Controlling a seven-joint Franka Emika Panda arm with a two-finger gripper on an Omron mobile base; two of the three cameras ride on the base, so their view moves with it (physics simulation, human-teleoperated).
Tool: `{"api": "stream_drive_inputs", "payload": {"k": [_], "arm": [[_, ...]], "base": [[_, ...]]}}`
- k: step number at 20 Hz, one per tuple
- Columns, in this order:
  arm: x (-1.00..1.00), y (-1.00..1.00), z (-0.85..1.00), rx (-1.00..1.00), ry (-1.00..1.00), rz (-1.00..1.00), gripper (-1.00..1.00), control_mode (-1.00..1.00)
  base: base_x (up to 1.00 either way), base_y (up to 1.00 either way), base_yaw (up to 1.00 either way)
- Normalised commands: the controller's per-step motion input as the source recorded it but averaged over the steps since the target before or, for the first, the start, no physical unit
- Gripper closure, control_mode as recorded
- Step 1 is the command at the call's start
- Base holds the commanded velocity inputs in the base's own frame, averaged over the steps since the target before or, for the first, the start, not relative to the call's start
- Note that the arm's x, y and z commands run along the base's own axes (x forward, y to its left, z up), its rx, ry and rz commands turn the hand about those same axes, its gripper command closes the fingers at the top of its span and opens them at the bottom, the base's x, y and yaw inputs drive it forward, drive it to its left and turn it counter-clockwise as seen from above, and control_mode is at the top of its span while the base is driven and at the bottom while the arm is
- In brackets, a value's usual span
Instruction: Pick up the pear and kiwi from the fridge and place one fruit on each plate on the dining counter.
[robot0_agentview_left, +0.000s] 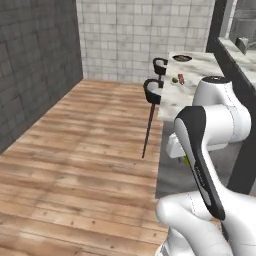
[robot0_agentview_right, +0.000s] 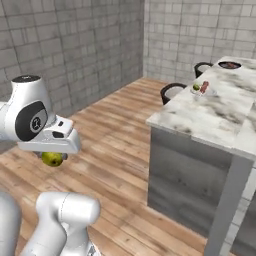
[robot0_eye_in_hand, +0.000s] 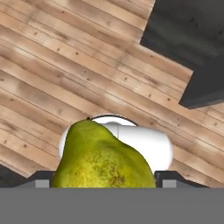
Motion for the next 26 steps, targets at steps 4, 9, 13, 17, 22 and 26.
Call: {"api": "stream_drive_inputs", "payload": {"k": [4, 9, 13, 17, 22, 26], "arm": [[0.00, 0.00, 0.00, 0.00, 0.00, 0.00, 1.00, 1.00], [0.00, 0.00, 0.00, 0.00, 0.00, 0.00, 1.00, 1.00], [0.00, 0.00, 0.00, 0.00, 0.00, 0.00, 1.00, 1.00], [0.00, 0.00, 0.00, 0.00, 0.00, 0.00, 1.00, 1.00], [0.00, 0.00, 0.00, 0.00, 0.00, 0.00, 1.00, 1.00], [0.00, 0.00, 0.00, 0.00, 0.00, 0.00, 1.00, 1.00]], "base": [[0.84, 1.00, -0.38], [0.85, 1.00, -0.39], [0.88, 1.00, -0.39], [0.87, 1.00, -0.39], [0.85, 1.00, -0.39], [0.85, 1.00, -0.40]]}}
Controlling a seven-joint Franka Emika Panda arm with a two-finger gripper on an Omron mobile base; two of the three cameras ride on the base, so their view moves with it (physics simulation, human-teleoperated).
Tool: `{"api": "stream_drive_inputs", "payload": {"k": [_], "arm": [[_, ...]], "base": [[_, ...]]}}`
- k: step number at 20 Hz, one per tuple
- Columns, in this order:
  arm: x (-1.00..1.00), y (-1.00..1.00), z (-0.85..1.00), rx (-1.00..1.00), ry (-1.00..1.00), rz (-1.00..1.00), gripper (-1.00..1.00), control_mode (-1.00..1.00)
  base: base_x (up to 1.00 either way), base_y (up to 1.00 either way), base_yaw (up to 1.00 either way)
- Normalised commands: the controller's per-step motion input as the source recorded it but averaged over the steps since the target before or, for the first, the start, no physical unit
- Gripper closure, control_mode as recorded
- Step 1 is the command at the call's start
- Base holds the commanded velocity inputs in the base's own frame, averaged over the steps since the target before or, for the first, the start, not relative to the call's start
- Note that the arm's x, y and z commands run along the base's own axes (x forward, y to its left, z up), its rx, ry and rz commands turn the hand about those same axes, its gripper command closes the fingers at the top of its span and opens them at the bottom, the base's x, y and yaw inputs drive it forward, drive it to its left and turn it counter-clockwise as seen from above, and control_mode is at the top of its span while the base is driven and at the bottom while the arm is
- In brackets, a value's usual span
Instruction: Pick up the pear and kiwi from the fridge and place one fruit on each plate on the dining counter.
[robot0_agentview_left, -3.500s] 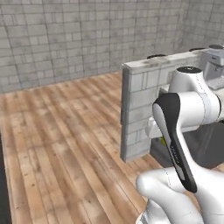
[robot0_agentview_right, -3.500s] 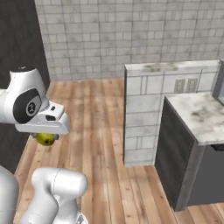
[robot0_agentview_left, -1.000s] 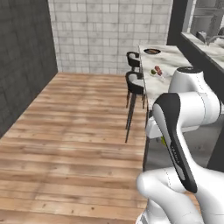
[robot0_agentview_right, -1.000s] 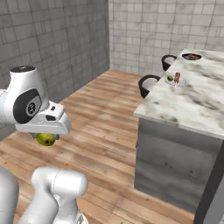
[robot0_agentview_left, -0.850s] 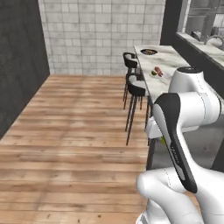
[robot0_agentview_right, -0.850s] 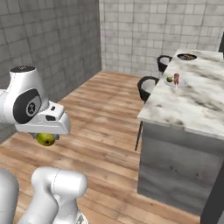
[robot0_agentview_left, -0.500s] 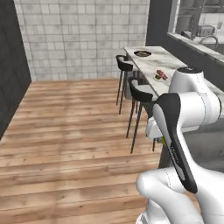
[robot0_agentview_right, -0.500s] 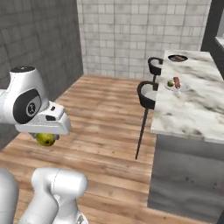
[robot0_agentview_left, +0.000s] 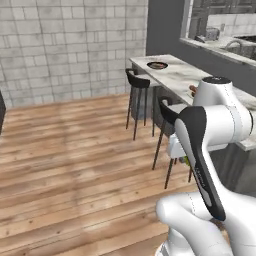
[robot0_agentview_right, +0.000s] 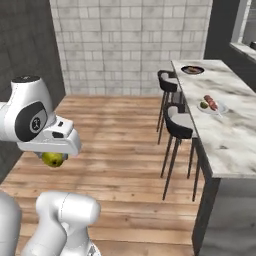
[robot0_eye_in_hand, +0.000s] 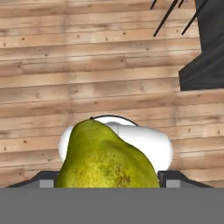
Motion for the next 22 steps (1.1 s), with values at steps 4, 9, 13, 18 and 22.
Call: {"api": "stream_drive_inputs", "payload": {"k": [4, 9, 13, 18, 22], "arm": [[0.00, 0.00, 0.00, 0.00, 0.00, 0.00, 1.00, 1.00], [0.00, 0.00, 0.00, 0.00, 0.00, 0.00, 1.00, 1.00], [0.00, 0.00, 0.00, 0.00, 0.00, 0.00, 1.00, 1.00], [0.00, 0.00, 0.00, 0.00, 0.00, 0.00, 1.00, 1.00], [0.00, 0.00, 0.00, 0.00, 0.00, 0.00, 1.00, 1.00]], "base": [[0.92, 1.00, -0.41], [0.92, 1.00, -0.43], [0.96, 0.88, -0.50], [0.82, 0.70, -0.63], [0.83, 0.70, -0.64]]}}
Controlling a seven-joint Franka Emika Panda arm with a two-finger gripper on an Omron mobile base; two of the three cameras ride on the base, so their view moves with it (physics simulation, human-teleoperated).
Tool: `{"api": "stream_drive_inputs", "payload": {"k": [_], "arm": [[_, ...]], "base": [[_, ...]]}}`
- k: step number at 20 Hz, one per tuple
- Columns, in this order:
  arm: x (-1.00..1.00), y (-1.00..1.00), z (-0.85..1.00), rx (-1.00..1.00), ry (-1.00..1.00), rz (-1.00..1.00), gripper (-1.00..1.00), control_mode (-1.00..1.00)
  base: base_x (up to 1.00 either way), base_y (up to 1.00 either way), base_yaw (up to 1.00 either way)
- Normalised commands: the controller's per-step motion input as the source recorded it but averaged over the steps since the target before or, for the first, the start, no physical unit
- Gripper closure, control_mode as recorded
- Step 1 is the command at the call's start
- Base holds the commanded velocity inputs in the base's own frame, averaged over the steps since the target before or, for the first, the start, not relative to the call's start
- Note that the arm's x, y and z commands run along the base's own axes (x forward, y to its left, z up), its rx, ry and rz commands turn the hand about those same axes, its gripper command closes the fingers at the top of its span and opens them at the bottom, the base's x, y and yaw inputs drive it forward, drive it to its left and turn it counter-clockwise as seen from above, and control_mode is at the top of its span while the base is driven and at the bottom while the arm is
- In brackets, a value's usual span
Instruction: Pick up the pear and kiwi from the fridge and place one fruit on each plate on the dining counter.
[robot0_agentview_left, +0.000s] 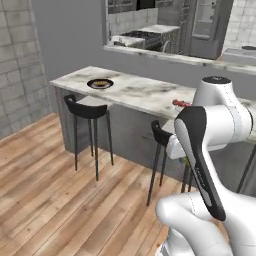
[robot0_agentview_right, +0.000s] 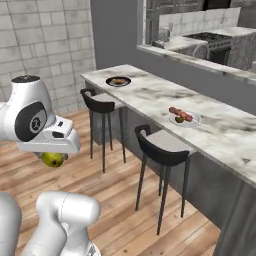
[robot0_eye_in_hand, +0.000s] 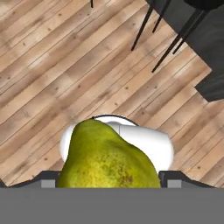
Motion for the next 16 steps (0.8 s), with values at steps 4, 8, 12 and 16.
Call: {"api": "stream_drive_inputs", "payload": {"k": [4, 8, 12, 16], "arm": [[0.00, 0.00, 0.00, 0.00, 0.00, 0.00, 1.00, 1.00], [0.00, 0.00, 0.00, 0.00, 0.00, 0.00, 1.00, 1.00], [0.00, 0.00, 0.00, 0.00, 0.00, 0.00, 1.00, 1.00], [0.00, 0.00, 0.00, 0.00, 0.00, 0.00, 1.00, 1.00]], "base": [[0.89, 0.67, -0.64], [0.88, 0.64, -0.65], [0.78, 0.66, -0.64], [0.56, 0.84, -0.57]]}}
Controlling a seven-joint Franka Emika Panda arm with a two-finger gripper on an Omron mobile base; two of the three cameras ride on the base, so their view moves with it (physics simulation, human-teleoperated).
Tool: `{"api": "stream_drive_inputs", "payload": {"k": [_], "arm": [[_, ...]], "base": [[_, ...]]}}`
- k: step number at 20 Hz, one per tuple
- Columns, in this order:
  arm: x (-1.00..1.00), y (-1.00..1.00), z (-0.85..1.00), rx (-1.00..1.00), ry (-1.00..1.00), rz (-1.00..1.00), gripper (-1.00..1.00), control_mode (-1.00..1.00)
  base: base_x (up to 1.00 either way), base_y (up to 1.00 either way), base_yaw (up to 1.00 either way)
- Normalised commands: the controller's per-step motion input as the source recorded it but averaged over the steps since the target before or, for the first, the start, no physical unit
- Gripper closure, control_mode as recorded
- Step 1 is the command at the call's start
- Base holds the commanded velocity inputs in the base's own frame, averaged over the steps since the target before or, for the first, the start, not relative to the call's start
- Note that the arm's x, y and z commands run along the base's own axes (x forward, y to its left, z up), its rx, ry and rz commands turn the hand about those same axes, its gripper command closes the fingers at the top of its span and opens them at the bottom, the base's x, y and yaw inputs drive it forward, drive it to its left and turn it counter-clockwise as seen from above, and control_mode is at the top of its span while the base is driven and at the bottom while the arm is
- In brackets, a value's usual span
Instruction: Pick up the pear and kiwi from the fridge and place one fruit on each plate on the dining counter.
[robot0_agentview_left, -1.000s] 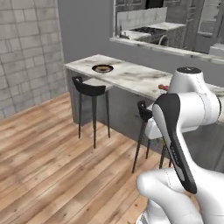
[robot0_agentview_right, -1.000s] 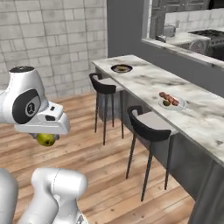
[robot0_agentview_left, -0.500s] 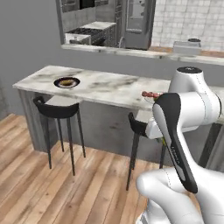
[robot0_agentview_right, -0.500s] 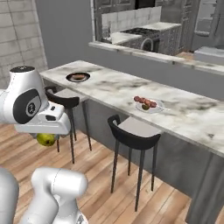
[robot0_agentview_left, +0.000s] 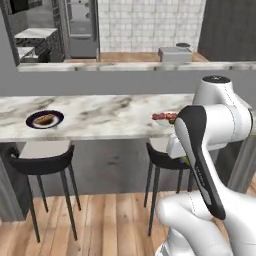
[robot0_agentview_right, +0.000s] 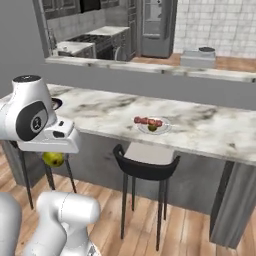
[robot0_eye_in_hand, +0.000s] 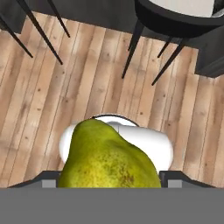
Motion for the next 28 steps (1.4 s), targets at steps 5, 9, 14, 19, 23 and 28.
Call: {"api": "stream_drive_inputs", "payload": {"k": [5, 9, 14, 19, 23, 28], "arm": [[0.00, 0.00, 0.00, 0.00, 0.00, 0.00, 1.00, 1.00], [0.00, 0.00, 0.00, 0.00, 0.00, 0.00, 1.00, 1.00], [0.00, 0.00, 0.00, 0.00, 0.00, 0.00, 1.00, 1.00], [0.00, 0.00, 0.00, 0.00, 0.00, 0.00, 1.00, 1.00], [0.00, 0.00, 0.00, 0.00, 0.00, 0.00, 1.00, 1.00], [0.00, 0.00, 0.00, 0.00, 0.00, 0.00, 1.00, 1.00]], "base": [[0.16, 1.00, -0.39], [0.00, 1.00, -0.16], [0.00, 0.95, -0.04], [0.13, 0.82, -0.02], [0.38, 0.72, -0.06], [0.53, 0.27, -0.04]]}}
